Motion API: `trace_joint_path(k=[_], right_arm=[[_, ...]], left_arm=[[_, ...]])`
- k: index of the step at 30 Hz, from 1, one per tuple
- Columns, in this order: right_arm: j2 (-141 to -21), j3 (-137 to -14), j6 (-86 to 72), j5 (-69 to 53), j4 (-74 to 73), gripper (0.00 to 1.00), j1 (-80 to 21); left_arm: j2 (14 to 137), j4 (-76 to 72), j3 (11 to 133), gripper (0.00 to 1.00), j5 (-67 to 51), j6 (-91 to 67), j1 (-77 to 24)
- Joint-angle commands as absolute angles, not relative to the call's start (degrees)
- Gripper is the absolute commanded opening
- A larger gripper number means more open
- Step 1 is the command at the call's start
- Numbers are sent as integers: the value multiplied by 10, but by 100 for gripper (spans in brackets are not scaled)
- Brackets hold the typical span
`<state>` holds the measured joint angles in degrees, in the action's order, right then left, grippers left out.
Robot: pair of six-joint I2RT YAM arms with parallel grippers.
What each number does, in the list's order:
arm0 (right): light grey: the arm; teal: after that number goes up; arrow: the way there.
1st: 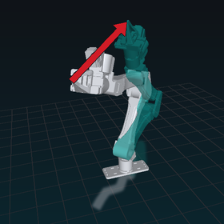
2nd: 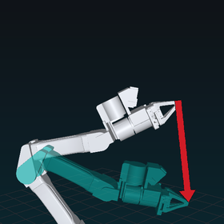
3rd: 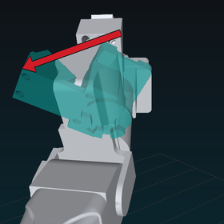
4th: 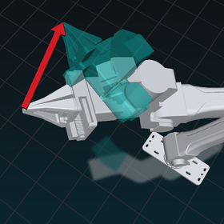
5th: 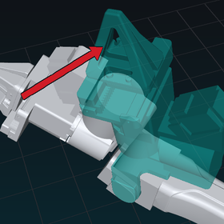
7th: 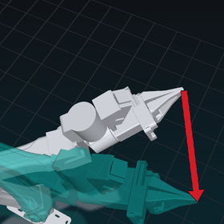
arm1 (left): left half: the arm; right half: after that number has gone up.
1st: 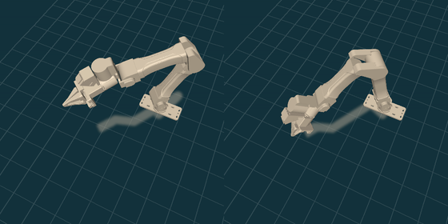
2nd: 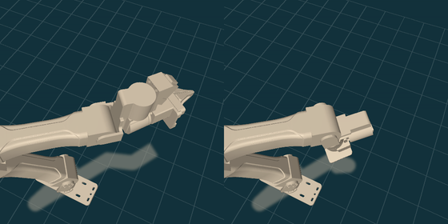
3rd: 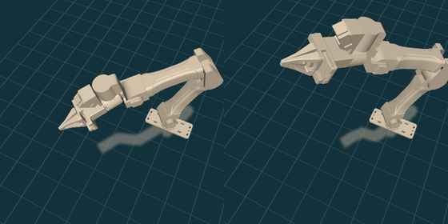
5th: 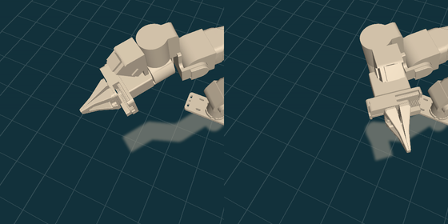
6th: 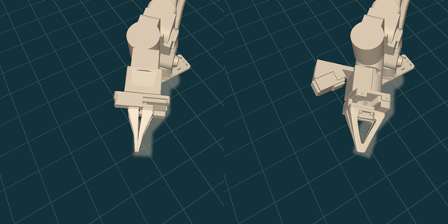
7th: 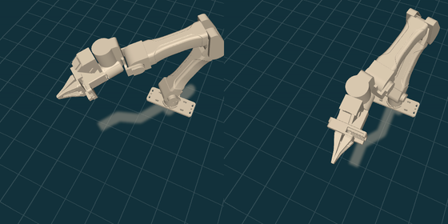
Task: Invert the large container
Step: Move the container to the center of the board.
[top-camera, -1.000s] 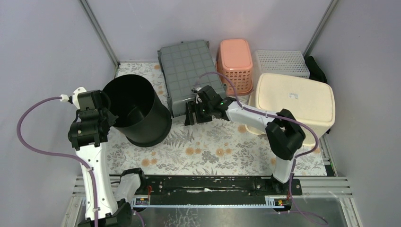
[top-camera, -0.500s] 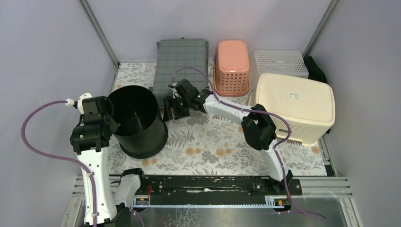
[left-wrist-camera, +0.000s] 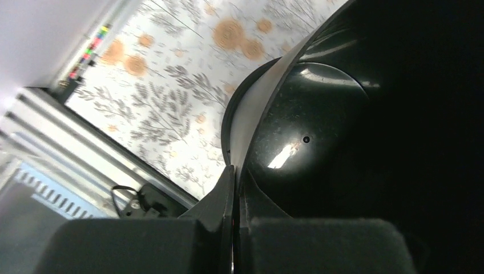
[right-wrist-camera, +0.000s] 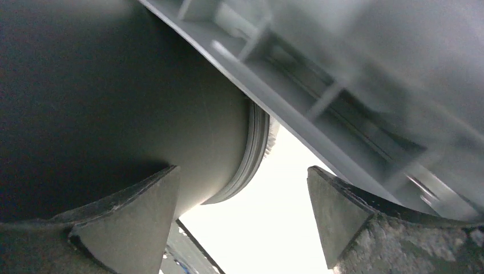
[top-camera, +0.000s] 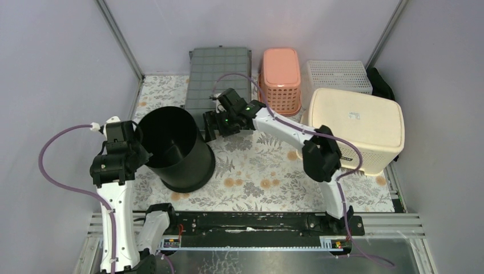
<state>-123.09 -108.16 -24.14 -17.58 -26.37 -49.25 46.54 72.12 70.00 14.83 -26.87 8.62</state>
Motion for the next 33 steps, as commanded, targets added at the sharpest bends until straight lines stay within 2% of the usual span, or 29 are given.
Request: trace_joint_path(k=[1,11,18,22,33], right_arm=[[-1148,-1038,-204,-101,-264,92,-470],[-1016,-990,-181,-3,-365,97,-466],[-966,-948,-188,9,-400,98,-447],[-917,-883,-199,8,-383,99,-432],[-854,-896,-198,10,-419,100,-421]], left_arm=[[456,615,685,0,-69,-325,63],[462,587,641,0,-110,-312,63],[474,570,635,0,-122,-304,59],[492,564,634,0,-129,-294,42],[547,589,641,0,-52,-261,-42]])
